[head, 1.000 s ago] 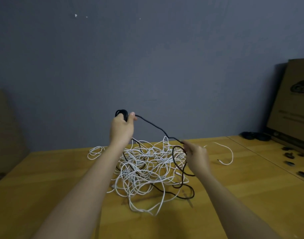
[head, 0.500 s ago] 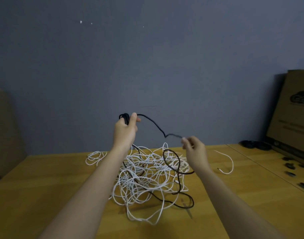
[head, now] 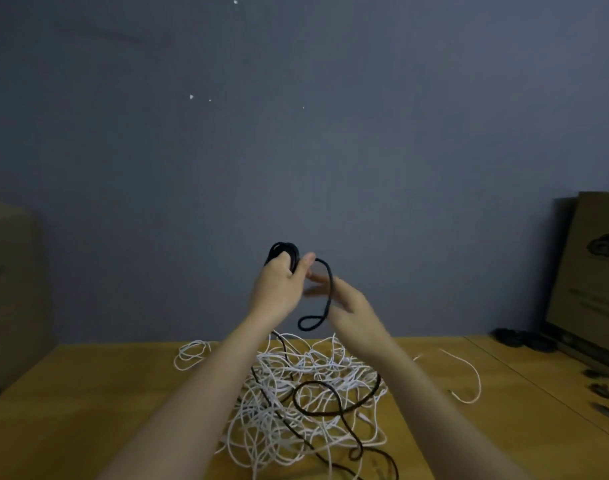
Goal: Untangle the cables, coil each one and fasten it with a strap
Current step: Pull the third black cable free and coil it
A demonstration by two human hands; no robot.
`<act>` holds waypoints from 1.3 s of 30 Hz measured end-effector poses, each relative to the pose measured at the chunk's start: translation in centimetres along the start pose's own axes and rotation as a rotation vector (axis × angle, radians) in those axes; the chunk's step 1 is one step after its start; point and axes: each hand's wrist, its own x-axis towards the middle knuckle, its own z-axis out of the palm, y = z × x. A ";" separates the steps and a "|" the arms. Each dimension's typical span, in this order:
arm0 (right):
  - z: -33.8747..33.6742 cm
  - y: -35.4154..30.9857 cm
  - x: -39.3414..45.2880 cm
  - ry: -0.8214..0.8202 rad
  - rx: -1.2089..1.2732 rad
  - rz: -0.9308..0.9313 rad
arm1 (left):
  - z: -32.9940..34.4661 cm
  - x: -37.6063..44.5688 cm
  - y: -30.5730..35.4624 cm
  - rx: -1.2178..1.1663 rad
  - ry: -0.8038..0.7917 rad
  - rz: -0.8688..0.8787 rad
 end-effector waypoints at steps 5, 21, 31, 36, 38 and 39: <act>0.0 -0.4 -1.6 -0.049 0.305 0.177 | -1.4 0.3 -0.6 0.088 0.053 0.012; -3.6 1.2 0.7 0.356 -0.829 -0.095 | -4.9 -1.7 0.3 -0.302 -0.525 -0.146; 1.3 2.6 1.1 0.234 -0.719 -0.221 | -5.3 -5.0 -0.3 -0.878 -0.904 -0.260; 5.5 4.9 -0.4 0.066 -0.576 -0.098 | -4.3 -5.2 -1.1 -1.174 -0.604 -0.295; 7.0 5.5 -0.5 0.029 -0.522 -0.054 | -3.3 -5.3 -1.8 -1.219 -0.482 -0.307; 7.7 5.6 -0.6 0.027 -0.491 -0.071 | -2.8 -5.3 -2.1 -1.217 -0.425 -0.314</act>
